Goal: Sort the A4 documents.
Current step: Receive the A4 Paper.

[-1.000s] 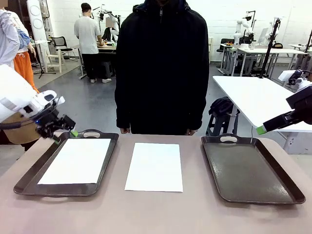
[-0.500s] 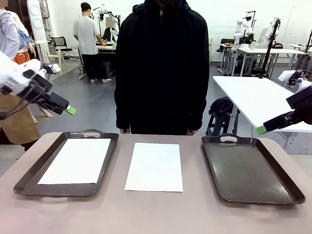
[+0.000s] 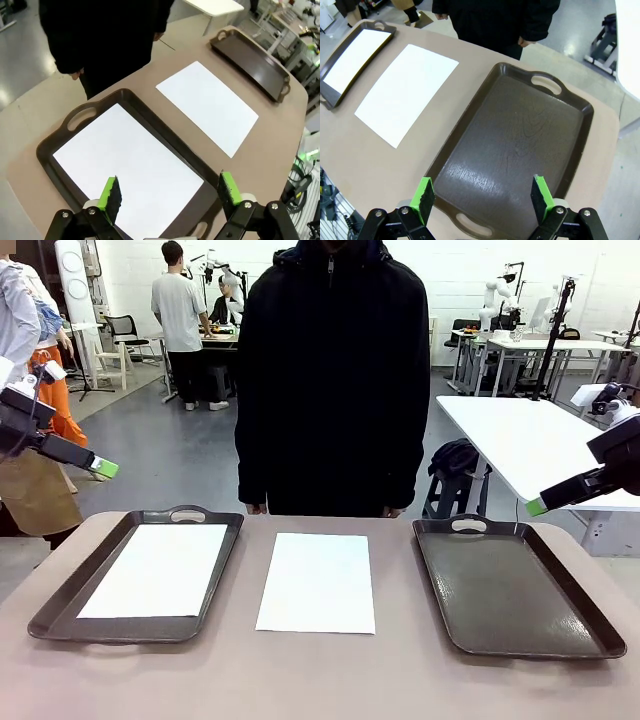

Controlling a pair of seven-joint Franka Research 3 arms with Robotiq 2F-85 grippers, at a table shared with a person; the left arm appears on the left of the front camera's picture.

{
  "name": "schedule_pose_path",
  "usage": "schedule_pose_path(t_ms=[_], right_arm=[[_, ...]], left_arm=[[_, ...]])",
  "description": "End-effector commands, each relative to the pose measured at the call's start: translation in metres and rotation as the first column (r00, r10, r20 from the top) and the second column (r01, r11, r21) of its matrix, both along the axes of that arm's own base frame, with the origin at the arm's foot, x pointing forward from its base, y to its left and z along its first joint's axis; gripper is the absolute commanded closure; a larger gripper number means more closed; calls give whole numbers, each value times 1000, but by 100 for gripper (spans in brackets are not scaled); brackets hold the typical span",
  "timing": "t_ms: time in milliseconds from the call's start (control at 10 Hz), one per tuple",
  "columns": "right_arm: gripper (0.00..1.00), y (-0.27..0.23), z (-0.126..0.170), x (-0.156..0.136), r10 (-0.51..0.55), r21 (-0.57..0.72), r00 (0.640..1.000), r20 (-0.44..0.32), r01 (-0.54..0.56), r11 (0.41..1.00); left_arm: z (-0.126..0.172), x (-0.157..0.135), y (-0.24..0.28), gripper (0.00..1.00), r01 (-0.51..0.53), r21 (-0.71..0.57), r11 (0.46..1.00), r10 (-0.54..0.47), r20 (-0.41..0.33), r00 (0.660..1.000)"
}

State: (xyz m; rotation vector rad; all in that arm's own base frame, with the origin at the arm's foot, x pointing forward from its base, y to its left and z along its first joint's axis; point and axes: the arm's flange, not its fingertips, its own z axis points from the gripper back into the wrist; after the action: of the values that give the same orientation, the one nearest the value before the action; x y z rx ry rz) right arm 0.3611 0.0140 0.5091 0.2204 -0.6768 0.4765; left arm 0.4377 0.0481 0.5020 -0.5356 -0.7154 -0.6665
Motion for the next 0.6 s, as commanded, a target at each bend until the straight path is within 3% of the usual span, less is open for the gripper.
schedule_pose_path(t_ms=[0,200,500], right_arm=[[0,0,-2,1,5,12,1000,-6,-5,1000],[0,0,-2,1,5,12,1000,-6,-5,1000],[0,0,-2,1,5,12,1000,-6,-5,1000]], left_arm=[[5,-25,-18,0,73,88,993,-77,38,996],[13,-33,-29,0,95,177,980,-102,33,994],[6,-30,-27,0,77,161,984,-77,-7,997]])
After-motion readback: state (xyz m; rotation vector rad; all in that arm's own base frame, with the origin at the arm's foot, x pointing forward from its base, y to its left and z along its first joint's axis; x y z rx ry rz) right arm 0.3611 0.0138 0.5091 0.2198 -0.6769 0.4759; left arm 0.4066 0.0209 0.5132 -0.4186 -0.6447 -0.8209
